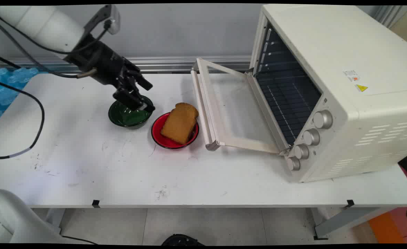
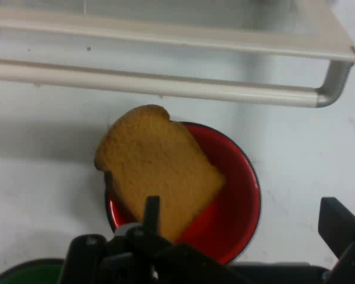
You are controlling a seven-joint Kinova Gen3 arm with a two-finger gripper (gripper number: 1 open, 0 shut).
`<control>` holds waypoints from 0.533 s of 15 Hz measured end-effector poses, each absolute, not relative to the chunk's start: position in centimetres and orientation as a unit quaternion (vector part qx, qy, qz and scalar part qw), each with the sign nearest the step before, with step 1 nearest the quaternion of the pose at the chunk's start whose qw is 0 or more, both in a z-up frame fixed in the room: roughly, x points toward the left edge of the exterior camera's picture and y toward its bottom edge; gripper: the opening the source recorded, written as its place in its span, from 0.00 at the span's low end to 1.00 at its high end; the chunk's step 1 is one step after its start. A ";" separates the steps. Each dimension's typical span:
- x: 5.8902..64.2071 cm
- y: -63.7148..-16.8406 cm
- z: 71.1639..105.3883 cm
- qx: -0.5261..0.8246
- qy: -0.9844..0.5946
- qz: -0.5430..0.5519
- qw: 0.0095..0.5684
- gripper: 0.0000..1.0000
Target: Close the oven
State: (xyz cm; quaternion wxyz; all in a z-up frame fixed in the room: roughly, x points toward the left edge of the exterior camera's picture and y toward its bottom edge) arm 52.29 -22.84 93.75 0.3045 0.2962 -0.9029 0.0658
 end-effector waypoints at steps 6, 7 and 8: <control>51.2 -24.9 91.5 0.290 -0.907 0.061 0.301 1.00; 50.9 -25.3 91.0 0.288 -0.907 0.060 0.301 1.00; 50.6 -25.7 90.4 0.286 -0.908 0.060 0.301 1.00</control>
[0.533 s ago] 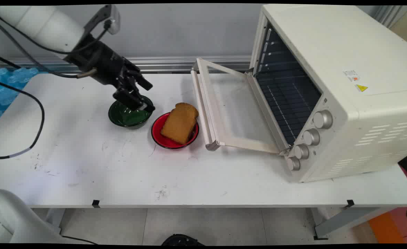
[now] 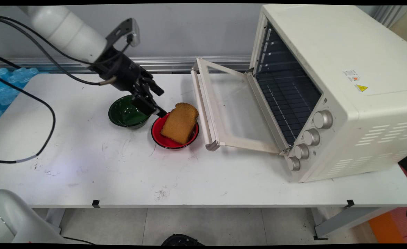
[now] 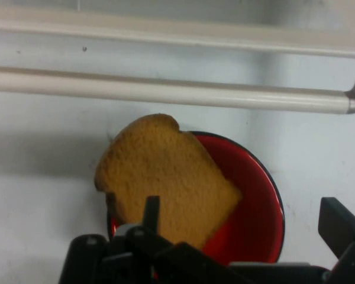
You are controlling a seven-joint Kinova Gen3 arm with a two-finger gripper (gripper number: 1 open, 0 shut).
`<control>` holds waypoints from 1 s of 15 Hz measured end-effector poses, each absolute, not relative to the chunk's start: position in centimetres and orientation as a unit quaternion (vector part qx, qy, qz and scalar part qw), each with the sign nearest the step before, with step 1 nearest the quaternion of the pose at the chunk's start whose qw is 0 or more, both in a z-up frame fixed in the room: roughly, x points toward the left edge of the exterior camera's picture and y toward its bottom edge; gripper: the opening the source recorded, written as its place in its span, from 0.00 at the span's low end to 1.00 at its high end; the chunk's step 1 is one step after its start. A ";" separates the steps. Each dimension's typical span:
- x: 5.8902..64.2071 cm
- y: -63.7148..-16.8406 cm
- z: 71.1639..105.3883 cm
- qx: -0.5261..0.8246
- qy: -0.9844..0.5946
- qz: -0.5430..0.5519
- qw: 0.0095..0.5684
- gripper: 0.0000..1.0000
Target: Close the oven
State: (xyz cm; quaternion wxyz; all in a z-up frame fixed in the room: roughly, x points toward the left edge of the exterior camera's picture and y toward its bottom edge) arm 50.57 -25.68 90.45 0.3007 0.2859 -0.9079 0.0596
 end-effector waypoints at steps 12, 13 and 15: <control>46.4 -29.4 85.6 0.298 -0.901 0.047 0.312 1.00; 46.1 -29.5 85.3 0.298 -0.901 0.045 0.313 1.00; 45.3 -29.8 84.5 0.296 -0.901 0.041 0.314 1.00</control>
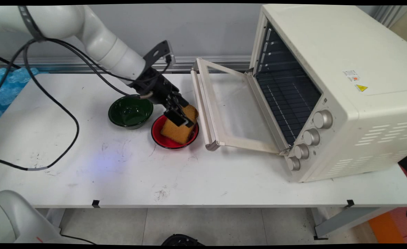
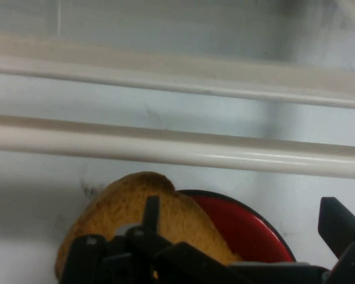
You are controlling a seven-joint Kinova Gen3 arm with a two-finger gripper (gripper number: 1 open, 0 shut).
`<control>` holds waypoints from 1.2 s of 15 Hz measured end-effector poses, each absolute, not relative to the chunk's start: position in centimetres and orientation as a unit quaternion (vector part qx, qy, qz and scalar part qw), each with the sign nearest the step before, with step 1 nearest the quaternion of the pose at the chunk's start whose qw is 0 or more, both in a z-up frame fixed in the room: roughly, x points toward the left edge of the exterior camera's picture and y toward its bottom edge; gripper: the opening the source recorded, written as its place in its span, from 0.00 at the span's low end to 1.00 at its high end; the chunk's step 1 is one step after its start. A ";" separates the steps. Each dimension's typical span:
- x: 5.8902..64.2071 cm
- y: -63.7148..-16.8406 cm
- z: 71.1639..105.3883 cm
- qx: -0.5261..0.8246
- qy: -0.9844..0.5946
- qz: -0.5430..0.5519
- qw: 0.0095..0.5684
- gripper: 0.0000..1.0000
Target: Close the oven
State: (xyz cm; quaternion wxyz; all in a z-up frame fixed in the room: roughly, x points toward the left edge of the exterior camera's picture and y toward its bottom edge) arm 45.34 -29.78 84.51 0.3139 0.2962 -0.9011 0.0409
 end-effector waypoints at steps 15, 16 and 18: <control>43.3 -29.8 81.3 0.275 -0.910 0.032 0.310 0.00; 43.1 -29.8 81.1 0.274 -0.910 0.033 0.310 0.00; 43.0 -29.8 80.9 0.272 -0.910 0.035 0.311 0.00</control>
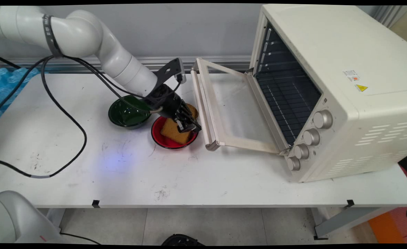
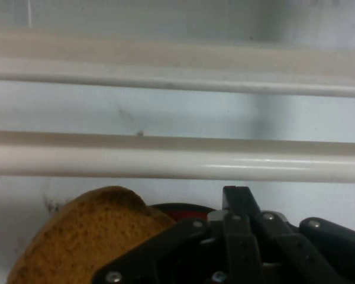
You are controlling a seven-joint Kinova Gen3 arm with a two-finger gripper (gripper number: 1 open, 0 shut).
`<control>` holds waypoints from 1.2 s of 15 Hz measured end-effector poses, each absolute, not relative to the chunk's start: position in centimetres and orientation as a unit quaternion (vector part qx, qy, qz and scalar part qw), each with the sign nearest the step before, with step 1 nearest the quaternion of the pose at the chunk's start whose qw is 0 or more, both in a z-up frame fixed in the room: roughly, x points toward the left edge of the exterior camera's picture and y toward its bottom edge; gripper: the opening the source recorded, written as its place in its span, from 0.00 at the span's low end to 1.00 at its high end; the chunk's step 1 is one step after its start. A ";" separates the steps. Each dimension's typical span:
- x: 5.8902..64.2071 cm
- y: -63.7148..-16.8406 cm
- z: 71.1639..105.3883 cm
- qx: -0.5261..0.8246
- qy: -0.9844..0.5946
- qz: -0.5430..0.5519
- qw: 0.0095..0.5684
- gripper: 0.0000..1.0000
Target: Close the oven
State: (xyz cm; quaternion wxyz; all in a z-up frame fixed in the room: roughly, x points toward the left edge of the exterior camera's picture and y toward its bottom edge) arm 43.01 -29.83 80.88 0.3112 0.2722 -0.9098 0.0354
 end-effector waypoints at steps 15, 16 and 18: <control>42.4 -30.2 79.7 0.283 -0.896 0.072 0.334 0.00; 42.5 -30.2 79.8 0.283 -0.895 0.077 0.337 0.00; 42.6 -30.3 80.1 0.282 -0.892 0.085 0.342 0.00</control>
